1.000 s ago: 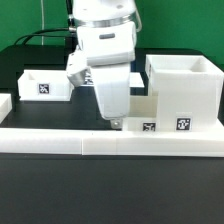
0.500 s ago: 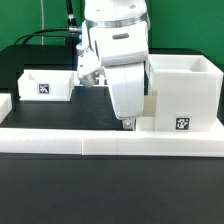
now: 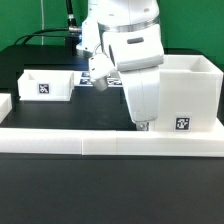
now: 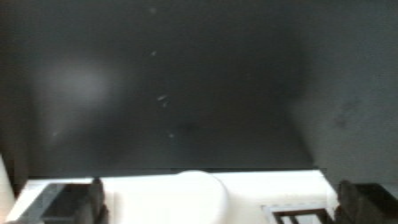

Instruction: Assemble drawer

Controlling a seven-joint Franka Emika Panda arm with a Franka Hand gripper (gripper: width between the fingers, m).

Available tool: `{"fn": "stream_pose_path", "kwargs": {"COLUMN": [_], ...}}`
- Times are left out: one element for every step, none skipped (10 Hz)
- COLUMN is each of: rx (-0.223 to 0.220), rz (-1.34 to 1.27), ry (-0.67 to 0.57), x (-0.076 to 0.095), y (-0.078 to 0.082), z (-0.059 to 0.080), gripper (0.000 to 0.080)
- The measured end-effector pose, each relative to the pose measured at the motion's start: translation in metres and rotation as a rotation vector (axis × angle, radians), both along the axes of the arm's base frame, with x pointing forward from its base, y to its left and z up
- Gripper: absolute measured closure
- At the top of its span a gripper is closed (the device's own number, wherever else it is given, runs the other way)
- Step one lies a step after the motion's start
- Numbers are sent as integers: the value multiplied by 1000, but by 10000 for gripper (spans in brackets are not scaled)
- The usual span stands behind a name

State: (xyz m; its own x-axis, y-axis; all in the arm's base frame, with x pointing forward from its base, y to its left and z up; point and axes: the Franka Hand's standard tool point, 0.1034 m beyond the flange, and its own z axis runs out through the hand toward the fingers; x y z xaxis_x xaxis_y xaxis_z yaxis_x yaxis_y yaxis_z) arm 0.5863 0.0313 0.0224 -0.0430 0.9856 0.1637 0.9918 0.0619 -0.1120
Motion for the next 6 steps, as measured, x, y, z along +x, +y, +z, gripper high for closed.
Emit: {"fn": "stream_pose_path", "kwargs": {"rx": [4,6,6,5,5,3], "rz": [22,36,36,57,74,75], "ry": [-7,-10,-10,-22,-33,-44], "x": [2,3,3,4,5,6], "y": [-3,-9,-14,-24,-36,-48], "z": [0,0,0,-1,1,5], "gripper": [151,151,151,151,151,151]}}
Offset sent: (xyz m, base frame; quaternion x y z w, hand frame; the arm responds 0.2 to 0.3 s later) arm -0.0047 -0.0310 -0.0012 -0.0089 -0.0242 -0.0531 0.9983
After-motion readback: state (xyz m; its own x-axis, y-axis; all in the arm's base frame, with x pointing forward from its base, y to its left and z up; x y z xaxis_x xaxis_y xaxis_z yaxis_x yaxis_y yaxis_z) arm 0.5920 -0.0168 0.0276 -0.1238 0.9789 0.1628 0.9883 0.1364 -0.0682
